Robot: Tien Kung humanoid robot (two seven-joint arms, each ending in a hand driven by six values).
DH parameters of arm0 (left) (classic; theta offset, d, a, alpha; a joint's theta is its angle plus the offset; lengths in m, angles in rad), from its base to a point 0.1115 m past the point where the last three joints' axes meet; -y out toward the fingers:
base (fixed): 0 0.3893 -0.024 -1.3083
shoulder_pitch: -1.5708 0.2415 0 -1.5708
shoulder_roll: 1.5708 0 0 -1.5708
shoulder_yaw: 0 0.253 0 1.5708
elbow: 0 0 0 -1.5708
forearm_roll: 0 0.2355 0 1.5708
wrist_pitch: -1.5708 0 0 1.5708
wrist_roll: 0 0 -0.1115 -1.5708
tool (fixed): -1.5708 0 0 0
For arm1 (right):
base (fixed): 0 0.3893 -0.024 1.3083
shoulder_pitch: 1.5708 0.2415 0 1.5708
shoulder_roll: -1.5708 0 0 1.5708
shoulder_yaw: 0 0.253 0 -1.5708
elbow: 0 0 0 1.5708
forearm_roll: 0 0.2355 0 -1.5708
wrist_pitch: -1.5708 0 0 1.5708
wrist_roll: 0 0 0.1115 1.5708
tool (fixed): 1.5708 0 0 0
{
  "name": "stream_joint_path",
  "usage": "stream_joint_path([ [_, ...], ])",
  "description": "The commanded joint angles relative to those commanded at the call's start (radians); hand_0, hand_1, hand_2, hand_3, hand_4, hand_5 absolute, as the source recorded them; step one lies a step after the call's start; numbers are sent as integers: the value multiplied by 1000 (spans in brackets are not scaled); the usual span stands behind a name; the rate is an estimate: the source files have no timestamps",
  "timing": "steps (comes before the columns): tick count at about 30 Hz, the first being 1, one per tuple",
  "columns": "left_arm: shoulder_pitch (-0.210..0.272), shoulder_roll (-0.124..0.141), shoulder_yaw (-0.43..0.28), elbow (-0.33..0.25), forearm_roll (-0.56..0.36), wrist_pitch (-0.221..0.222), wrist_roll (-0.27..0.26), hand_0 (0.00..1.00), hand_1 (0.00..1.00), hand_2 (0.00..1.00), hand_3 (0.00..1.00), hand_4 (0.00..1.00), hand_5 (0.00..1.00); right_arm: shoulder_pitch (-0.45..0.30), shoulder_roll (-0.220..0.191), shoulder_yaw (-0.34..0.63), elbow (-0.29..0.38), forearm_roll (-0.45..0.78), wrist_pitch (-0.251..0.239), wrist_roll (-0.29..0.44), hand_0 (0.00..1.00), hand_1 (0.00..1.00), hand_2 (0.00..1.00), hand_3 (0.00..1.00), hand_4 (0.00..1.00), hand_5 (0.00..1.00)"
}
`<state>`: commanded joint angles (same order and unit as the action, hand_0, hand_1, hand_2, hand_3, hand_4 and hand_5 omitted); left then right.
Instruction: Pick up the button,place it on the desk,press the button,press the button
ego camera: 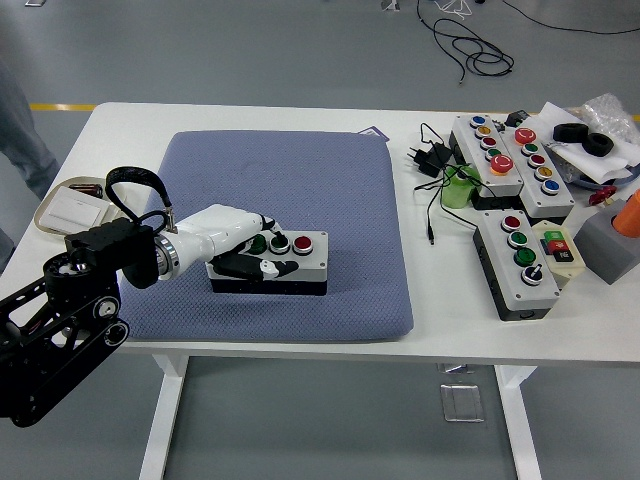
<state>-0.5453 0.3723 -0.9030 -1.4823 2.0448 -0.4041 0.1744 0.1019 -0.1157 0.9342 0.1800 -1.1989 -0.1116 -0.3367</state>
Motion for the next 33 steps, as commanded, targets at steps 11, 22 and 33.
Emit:
stream_joint_path([
  [11,3,1,-9,-23,-4,-3,-3,32,2,50,749,773,998,-1,-1,-2,0,1,0,1,631,495,620,563,301,226],
  [22,-19,-18,21,-48,-31,77,-34,31,2,53,784,769,998,-1,-1,-2,0,1,0,0,631,495,620,563,301,226],
  [33,-35,-44,49,-16,-40,67,-27,30,2,54,778,769,998,-1,-2,0,0,-5,0,0,631,494,620,563,301,226],
])
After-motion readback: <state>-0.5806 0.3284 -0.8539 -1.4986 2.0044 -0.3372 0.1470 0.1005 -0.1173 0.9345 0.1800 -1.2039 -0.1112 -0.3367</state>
